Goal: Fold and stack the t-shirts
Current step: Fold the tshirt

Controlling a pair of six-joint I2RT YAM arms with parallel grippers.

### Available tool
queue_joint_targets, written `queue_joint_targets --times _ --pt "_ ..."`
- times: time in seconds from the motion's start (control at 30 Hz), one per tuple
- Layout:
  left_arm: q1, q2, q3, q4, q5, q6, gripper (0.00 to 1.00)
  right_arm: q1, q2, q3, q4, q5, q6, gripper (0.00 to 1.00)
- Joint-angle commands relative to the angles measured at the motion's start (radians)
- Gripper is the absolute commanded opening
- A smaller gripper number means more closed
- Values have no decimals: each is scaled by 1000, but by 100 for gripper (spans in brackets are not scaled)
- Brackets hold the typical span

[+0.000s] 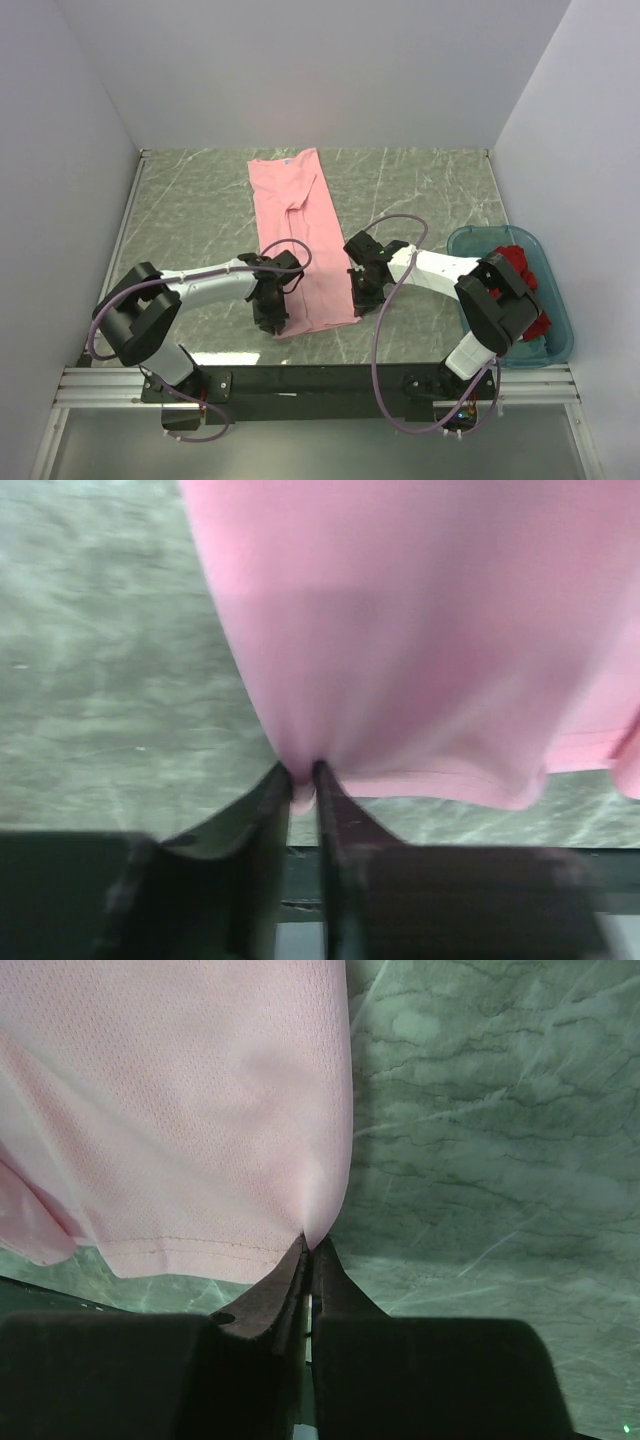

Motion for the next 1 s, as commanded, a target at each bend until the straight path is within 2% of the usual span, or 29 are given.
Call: queue_joint_targets --times 0.0,0.03,0.07,0.1,0.2,0.47,0.53,0.63,0.77,0.83,0.97 --pt "-23 41 4 14 12 8 16 9 -13 -9 -10 25 -2 0" --pt "-24 44 1 19 20 10 12 9 -14 -7 -11 29 -2 0" --pt "-25 47 -2 19 21 13 2 9 -16 -7 -14 32 -2 0" --pt "-23 48 -1 17 23 13 1 11 -19 -7 -16 32 -4 0" --pt "-34 28 1 -16 23 11 1 17 -37 -2 -60 41 -19 0" --pt "-147 -179 -36 -148 119 -48 1 101 -174 -27 -285 -7 -40 0" --pt "-147 -220 -27 -173 121 -47 1 109 -198 -10 -310 -7 -43 0" --pt "-94 -231 45 -204 92 -9 1 100 -186 77 -335 28 -62 0" --pt "88 -203 151 -194 43 106 1 68 -96 258 -370 88 -111 0" --pt "141 -164 214 -191 -6 164 1 45 -30 375 -375 116 -148 0" --pt "264 -88 284 -101 -6 229 1 -6 68 528 -355 179 -195 0"
